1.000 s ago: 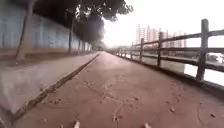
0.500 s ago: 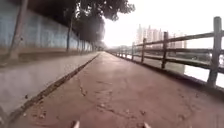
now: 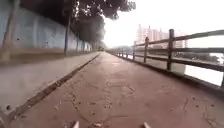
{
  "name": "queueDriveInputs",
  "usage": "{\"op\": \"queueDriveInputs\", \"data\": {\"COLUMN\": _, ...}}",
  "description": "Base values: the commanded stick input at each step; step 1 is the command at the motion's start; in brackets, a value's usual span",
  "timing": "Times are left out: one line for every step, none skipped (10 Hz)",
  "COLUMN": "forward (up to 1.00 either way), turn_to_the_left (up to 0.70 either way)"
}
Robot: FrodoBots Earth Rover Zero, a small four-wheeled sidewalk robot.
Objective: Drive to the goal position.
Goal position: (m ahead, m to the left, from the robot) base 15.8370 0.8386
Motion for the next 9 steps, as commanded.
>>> {"op": "queueDriveInputs", "data": {"forward": 0.7, "turn_to_the_left": 0.0}}
{"op": "queueDriveInputs", "data": {"forward": 0.7, "turn_to_the_left": 0.0}}
{"op": "queueDriveInputs", "data": {"forward": 0.7, "turn_to_the_left": 0.0}}
{"op": "queueDriveInputs", "data": {"forward": 0.7, "turn_to_the_left": 0.0}}
{"op": "queueDriveInputs", "data": {"forward": 0.7, "turn_to_the_left": 0.0}}
{"op": "queueDriveInputs", "data": {"forward": 0.7, "turn_to_the_left": 0.0}}
{"op": "queueDriveInputs", "data": {"forward": 0.7, "turn_to_the_left": 0.0}}
{"op": "queueDriveInputs", "data": {"forward": 0.7, "turn_to_the_left": 0.0}}
{"op": "queueDriveInputs", "data": {"forward": 0.7, "turn_to_the_left": 0.0}}
